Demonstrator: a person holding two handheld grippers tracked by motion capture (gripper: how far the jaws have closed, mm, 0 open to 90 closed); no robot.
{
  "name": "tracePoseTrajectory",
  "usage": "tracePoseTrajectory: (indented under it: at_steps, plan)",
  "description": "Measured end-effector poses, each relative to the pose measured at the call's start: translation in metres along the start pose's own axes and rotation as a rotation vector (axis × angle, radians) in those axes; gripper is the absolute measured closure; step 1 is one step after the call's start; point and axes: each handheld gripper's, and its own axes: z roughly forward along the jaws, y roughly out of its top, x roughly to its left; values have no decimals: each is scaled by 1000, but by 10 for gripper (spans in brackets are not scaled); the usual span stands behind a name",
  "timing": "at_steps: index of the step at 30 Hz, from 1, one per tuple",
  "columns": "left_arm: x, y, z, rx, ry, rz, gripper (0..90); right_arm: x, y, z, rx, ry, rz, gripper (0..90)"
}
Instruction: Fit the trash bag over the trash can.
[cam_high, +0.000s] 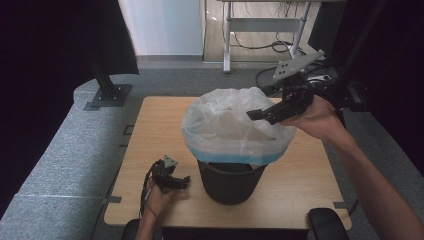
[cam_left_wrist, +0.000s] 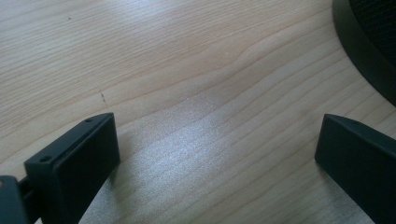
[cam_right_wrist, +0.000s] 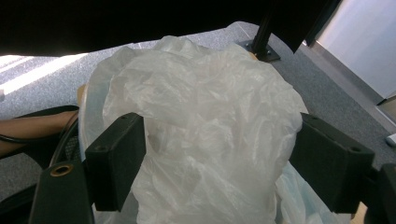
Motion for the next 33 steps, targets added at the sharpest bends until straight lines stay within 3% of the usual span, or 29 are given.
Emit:
tracePoseTrajectory:
  at_steps: [11, 15, 20, 26, 31, 33]
  plan:
    - [0, 0, 0, 0, 0, -1, 0, 10, 7, -21, -44, 7, -25, 158]
    - [0, 0, 0, 0, 1, -1, 0, 19, 7, -22, -33, 66, -57, 304]
    - [0, 0, 0, -1, 1, -1, 0, 34, 5, -12, -1, 163, -85, 497]
    - [0, 0, 0, -1, 1, -2, 0, 49, -4, 11, 67, 256, -110, 540]
    - [0, 0, 0, -1, 0, -2, 0, 48, -15, 30, 143, 195, -123, 480]
    - [0, 0, 0, -1, 0, -1, 0, 49, -17, 36, 165, 201, -120, 479]
